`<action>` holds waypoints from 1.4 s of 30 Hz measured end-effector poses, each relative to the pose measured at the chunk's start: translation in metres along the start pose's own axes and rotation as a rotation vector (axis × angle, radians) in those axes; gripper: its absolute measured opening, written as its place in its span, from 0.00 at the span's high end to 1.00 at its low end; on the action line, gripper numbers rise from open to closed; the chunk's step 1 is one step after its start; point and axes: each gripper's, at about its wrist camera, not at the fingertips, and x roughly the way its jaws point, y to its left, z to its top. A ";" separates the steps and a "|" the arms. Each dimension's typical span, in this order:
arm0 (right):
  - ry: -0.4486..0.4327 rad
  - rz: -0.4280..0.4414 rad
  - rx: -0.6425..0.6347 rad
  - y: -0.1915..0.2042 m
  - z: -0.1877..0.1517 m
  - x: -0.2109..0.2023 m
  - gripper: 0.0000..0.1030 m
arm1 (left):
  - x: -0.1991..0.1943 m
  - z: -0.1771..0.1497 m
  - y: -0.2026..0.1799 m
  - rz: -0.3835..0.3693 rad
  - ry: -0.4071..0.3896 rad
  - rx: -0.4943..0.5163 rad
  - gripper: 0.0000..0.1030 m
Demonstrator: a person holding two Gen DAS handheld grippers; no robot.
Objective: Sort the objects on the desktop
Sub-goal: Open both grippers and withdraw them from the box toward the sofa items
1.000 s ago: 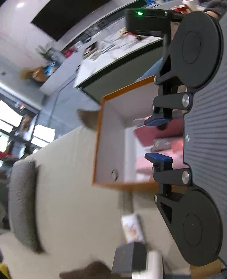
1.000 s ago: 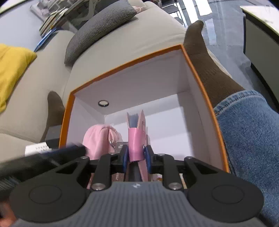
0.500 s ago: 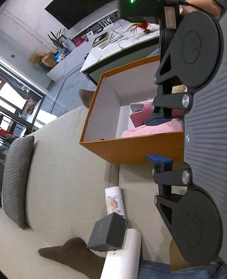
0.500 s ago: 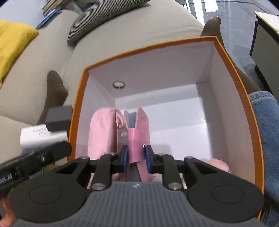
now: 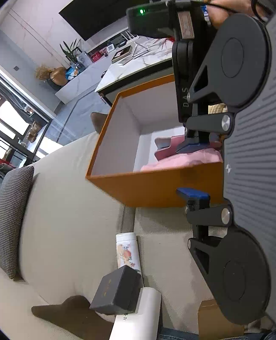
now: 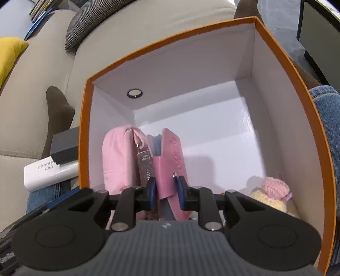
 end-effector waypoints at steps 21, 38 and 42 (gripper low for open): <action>0.010 0.046 -0.051 0.004 -0.012 0.010 0.63 | 0.011 0.003 -0.002 -0.010 0.001 0.064 0.73; -0.108 0.016 -0.173 0.005 -0.018 -0.015 0.55 | -0.048 0.005 0.009 0.084 -0.092 0.085 0.73; -0.188 0.049 -0.296 0.019 -0.028 -0.037 0.55 | -0.073 0.005 0.019 0.194 -0.090 0.145 0.73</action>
